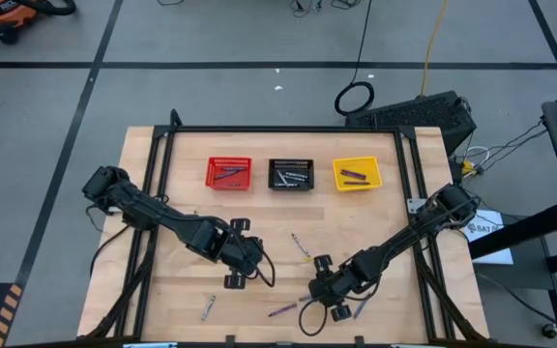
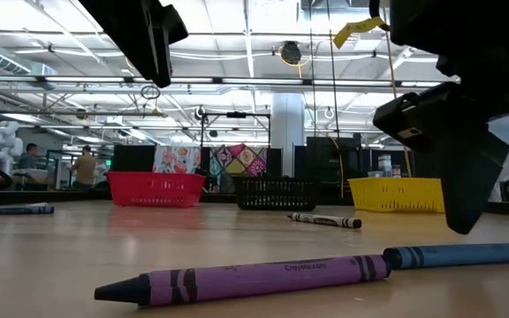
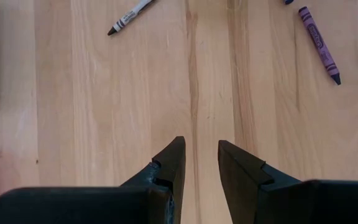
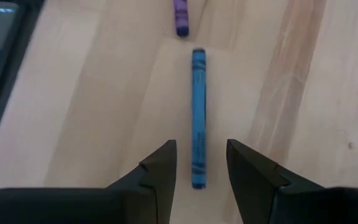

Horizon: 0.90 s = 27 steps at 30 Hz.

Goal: Sort crayons
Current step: Put the blue crayon into the red basket

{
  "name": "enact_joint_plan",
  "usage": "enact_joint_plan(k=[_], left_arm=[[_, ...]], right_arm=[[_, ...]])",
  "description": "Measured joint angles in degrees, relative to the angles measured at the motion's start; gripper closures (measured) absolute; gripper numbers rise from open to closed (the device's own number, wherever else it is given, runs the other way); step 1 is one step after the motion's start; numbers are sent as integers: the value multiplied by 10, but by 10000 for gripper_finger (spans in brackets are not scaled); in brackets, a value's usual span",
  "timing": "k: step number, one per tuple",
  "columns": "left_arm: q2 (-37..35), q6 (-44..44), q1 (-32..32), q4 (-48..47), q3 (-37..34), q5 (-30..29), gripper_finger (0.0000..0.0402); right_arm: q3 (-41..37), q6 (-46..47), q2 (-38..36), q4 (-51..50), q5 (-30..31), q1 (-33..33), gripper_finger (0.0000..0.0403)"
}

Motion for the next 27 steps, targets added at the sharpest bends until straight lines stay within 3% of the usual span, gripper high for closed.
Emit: enact_joint_plan(k=[11,27], left_arm=[[0,3,12,0,0,0,306],[0,3,13,0,0,0,306]], right_arm=[[0,2,0,-24,27,0,275],[0,6,27,31,6,3,275]])
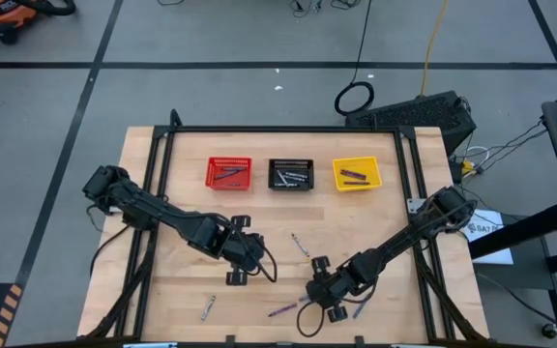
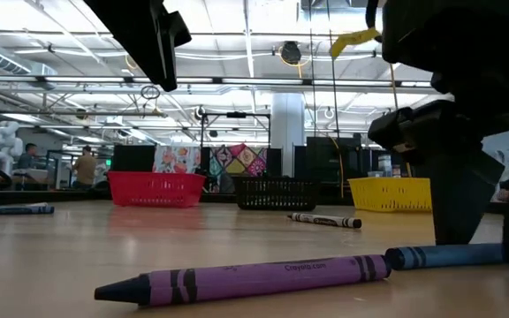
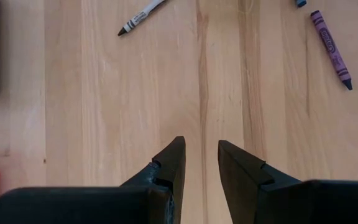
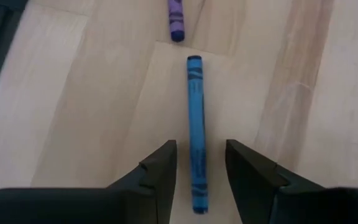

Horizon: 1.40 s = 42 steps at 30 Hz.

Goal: Sort crayons
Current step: Put the blue crayon into the red basket

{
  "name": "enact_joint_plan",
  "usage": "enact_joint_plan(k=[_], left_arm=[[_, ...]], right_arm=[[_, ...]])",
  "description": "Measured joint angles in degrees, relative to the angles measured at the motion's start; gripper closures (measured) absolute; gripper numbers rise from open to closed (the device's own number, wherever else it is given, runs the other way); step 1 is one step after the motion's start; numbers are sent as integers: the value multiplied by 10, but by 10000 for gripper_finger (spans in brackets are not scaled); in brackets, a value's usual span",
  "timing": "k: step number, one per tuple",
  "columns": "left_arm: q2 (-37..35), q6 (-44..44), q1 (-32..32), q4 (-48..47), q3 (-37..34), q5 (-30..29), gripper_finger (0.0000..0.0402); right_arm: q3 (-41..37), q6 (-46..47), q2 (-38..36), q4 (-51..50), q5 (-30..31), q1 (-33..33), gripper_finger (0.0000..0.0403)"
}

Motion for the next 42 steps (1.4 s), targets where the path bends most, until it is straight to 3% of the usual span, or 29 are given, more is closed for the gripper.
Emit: enact_joint_plan(k=[8,16,25,34,42], left_arm=[[0,0,0,-4,0,0,306],[0,0,0,-4,0,-6,306],[0,-1,2,12,0,-49,306],[0,25,12,97,0,-72,306],[0,72,27,209,0,-73,306]], right_arm=[[2,5,15,6,15,1,280],[2,44,17,-45,22,0,387],[0,30,-11,-86,24,0,399],[-1,38,-150,-200,172,0,401],[-1,8,-272,-170,274,1,402]])
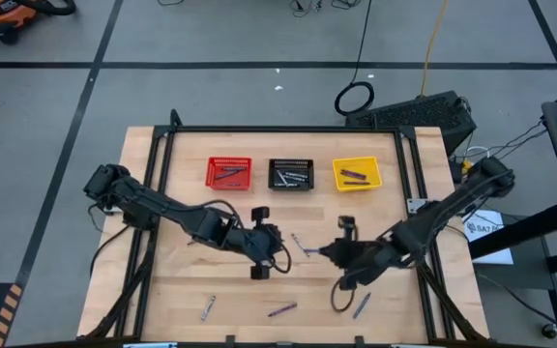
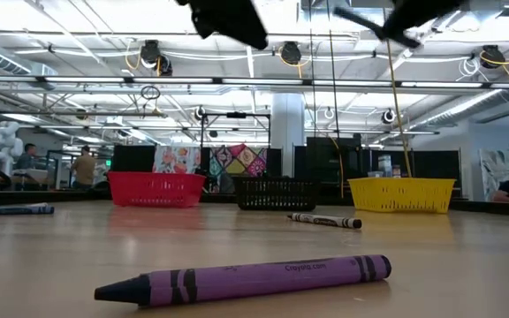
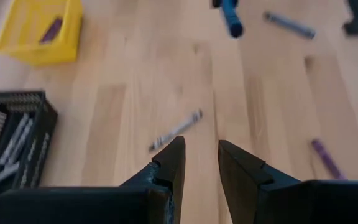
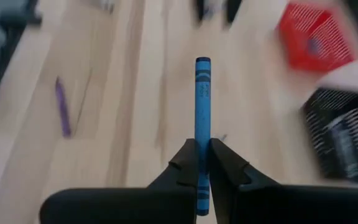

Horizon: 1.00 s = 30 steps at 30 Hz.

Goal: Sort crayons
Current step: Put the blue crayon into the red basket

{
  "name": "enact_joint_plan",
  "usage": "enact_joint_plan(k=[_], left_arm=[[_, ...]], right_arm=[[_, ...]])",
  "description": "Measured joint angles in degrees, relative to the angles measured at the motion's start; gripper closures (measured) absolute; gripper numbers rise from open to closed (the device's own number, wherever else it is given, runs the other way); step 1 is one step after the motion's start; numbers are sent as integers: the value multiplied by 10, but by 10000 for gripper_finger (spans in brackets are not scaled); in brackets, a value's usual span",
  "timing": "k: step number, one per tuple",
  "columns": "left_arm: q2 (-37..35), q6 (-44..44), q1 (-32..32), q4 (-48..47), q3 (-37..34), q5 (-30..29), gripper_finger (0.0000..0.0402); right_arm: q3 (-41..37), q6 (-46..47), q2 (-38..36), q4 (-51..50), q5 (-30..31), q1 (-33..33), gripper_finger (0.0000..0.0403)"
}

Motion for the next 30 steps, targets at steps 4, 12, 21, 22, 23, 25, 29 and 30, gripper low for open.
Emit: enact_joint_plan(k=[4,12,21,22,23,25,29,30], left_arm=[[0,28,3,55,0,-1,306],[0,84,4,194,0,-11,306],[0,106,4,303,0,-46,306],[0,114,4,311,0,-46,306],[0,120,3,321,0,-46,306],[0,126,2,338,0,-46,306],[0,137,2,350,0,-46,306],[0,137,2,351,0,-46,306]], right_arm=[[0,-40,-47,36,41,0,402],[0,-107,-94,98,49,0,403],[0,-146,-95,159,56,0,403],[0,-146,-94,158,63,0,403],[0,-146,-94,158,64,0,403],[0,-146,-95,159,65,0,403],[0,-146,-95,160,65,0,403],[0,-147,-95,164,65,0,403]])
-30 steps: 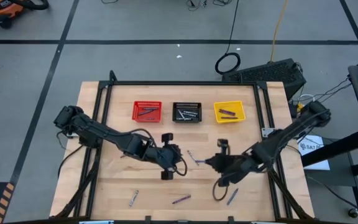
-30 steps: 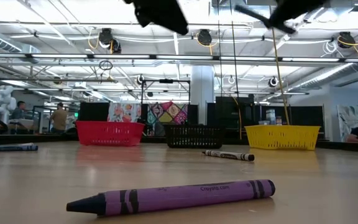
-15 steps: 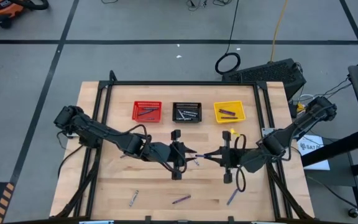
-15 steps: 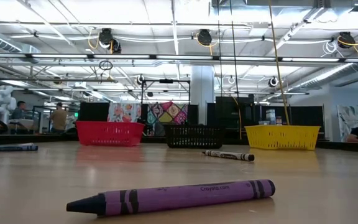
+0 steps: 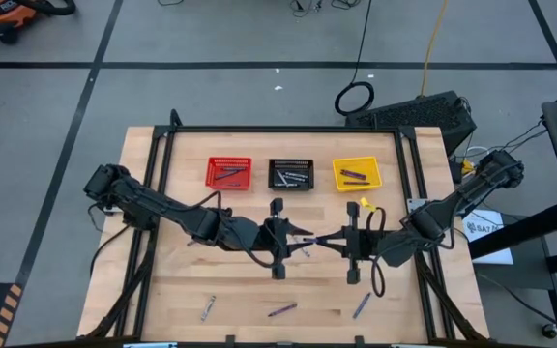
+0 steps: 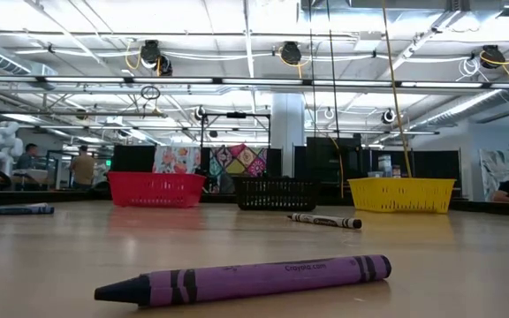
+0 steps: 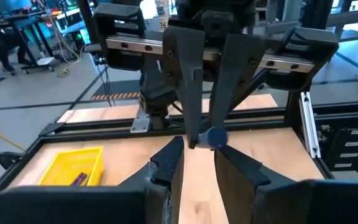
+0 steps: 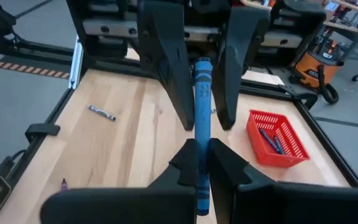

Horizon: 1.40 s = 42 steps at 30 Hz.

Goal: Sort crayons
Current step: Put the blue crayon into the red basket

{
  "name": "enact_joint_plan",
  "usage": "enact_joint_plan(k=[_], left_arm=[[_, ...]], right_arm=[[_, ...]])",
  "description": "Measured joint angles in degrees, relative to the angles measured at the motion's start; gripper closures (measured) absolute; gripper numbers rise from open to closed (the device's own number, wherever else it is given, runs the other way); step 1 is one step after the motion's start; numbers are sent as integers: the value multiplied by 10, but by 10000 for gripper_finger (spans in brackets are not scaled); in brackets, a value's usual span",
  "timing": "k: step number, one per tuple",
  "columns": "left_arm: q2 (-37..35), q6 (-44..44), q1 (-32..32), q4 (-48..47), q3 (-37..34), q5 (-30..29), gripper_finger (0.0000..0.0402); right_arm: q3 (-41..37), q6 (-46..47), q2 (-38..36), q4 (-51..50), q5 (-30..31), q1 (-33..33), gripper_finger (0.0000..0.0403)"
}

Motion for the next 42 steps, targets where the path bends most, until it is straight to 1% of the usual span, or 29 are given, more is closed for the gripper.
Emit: enact_joint_plan(k=[9,12,14,17,25,29,35,38,42], left_arm=[[0,1,0,12,0,3,306],[0,2,0,13,0,30,306],[0,8,1,17,0,37,306],[0,27,1,23,0,38,306],[0,31,10,29,0,38,307],[0,33,16,29,0,38,325],[0,58,16,26,0,37,387],[0,71,16,24,0,37,389],[0,82,18,21,0,36,386]], right_arm=[[0,-16,0,18,0,-3,403],[0,-16,0,18,-1,-7,403],[0,-15,0,19,-2,-9,403],[1,-15,0,21,-3,-11,403],[1,-14,0,20,-1,-12,403],[1,-15,0,19,0,-12,403],[1,-15,0,17,-1,-12,403],[1,-15,0,17,-1,-12,396],[1,-14,0,17,0,-12,377]])
